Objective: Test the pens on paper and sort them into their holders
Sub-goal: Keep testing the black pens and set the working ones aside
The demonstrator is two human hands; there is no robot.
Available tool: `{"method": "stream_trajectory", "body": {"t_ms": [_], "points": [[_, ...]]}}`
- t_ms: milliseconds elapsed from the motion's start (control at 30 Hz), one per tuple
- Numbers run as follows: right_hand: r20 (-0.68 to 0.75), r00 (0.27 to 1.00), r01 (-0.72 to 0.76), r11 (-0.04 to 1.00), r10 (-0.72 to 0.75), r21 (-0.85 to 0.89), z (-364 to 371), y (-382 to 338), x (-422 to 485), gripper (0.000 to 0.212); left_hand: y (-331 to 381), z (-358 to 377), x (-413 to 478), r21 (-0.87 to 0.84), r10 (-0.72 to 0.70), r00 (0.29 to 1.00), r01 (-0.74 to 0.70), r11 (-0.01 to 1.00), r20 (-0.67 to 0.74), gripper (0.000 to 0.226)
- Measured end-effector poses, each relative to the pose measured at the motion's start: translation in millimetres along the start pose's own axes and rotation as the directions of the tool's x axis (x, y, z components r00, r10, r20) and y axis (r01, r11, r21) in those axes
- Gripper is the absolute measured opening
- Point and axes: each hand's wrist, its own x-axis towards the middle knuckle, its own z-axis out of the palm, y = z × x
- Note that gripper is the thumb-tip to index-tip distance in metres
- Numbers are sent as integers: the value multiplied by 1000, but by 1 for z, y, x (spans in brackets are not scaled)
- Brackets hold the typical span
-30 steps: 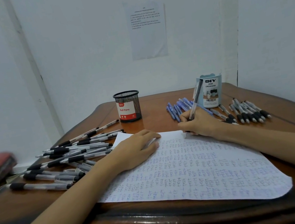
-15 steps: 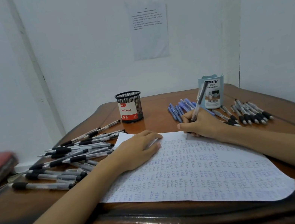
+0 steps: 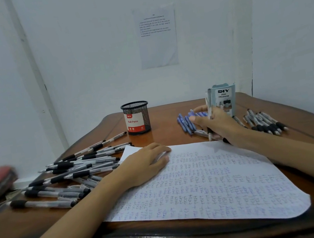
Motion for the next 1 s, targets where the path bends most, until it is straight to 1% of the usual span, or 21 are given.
{"method": "stream_trajectory", "body": {"t_ms": [67,100,167,267,333,467,500,633,733,800,933,1000], "points": [[45,999,-20,1000,20,-3,0,1,-1,27,-1,0,0,2,-1,1000,1,1000,-1,42],[72,997,-34,999,33,21,0,1,-1,29,-1,0,0,4,0,1000,0,1000,0,42],[93,994,-69,997,65,46,1,0,-2,27,-1,0,0,6,0,1000,-1,1000,2,42],[80,992,-102,990,94,100,2,-4,-2,15,-1,0,0,6,3,1000,-3,1000,0,42],[77,993,-100,988,91,122,2,-7,-3,21,-1,0,0,-1,2,1000,-2,1000,-2,42],[132,990,-69,988,51,137,4,-7,-8,18,-1,0,0,-7,4,1000,-4,1000,-5,41],[149,988,-71,988,50,137,5,-7,-9,20,-1,0,0,-7,4,1000,-4,1000,-6,41],[199,978,-97,983,65,157,9,-9,-12,29,-1,0,0,-9,6,1000,-6,1000,-7,41],[211,971,-156,962,108,225,10,-14,-13,32,-2,0,0,-9,8,1000,-8,1000,-4,42],[229,965,-185,954,131,235,10,-15,-14,35,-2,0,0,-8,9,1000,-9,1000,-3,42],[268,956,-189,952,122,239,14,-13,-13,41,-1,0,1,-1,10,1000,-10,1000,-3,42],[286,952,-174,963,111,207,16,-11,-14,41,-1,0,0,1,9,1000,-9,1000,-2,42]]}}
